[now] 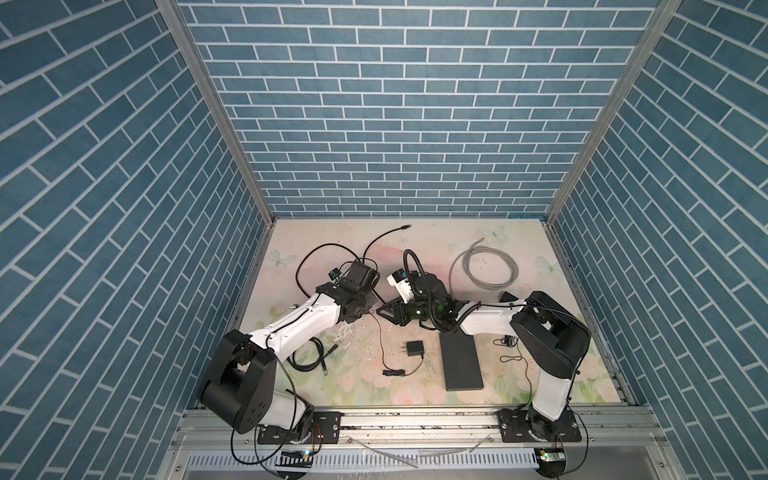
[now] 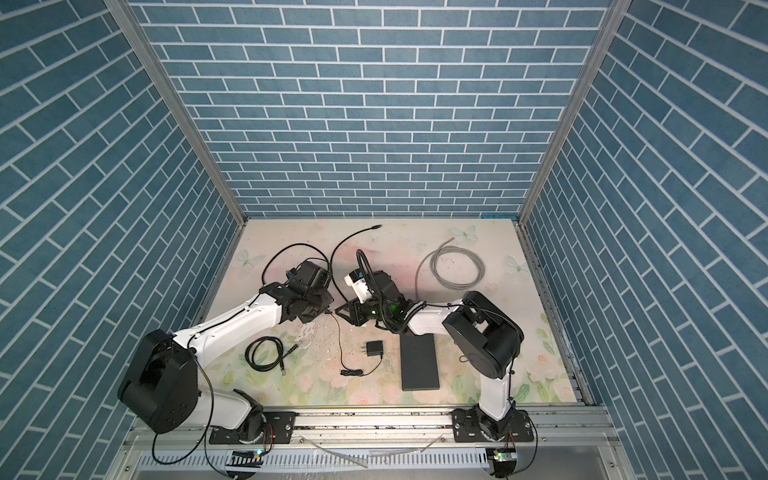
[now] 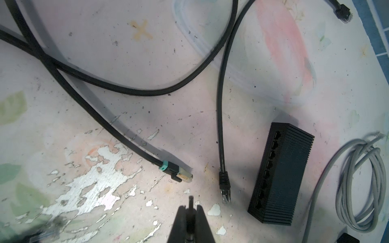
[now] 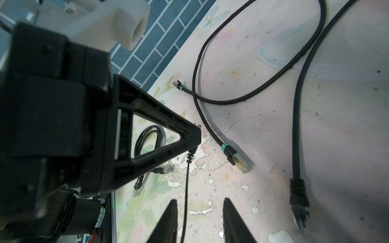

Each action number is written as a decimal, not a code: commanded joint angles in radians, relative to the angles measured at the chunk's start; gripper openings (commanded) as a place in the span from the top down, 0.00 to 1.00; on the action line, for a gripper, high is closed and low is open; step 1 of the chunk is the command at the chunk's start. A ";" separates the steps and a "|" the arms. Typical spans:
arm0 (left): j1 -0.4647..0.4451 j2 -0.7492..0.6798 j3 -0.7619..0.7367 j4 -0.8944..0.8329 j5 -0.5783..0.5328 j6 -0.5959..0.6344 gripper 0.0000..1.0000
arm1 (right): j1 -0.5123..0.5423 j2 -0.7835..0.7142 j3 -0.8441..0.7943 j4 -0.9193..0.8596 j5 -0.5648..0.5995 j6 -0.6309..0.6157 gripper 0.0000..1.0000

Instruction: Insert the plug into the switch port

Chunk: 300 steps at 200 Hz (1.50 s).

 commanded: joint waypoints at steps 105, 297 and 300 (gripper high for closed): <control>-0.003 -0.004 0.037 -0.031 0.010 0.014 1.00 | 0.036 0.086 0.056 0.154 -0.053 0.071 0.74; -0.004 -0.028 0.032 -0.031 0.022 -0.018 1.00 | 0.051 0.107 0.102 0.125 -0.027 0.085 0.83; -0.004 -0.028 0.032 -0.029 0.021 -0.018 1.00 | 0.052 0.108 0.103 0.127 -0.026 0.084 0.84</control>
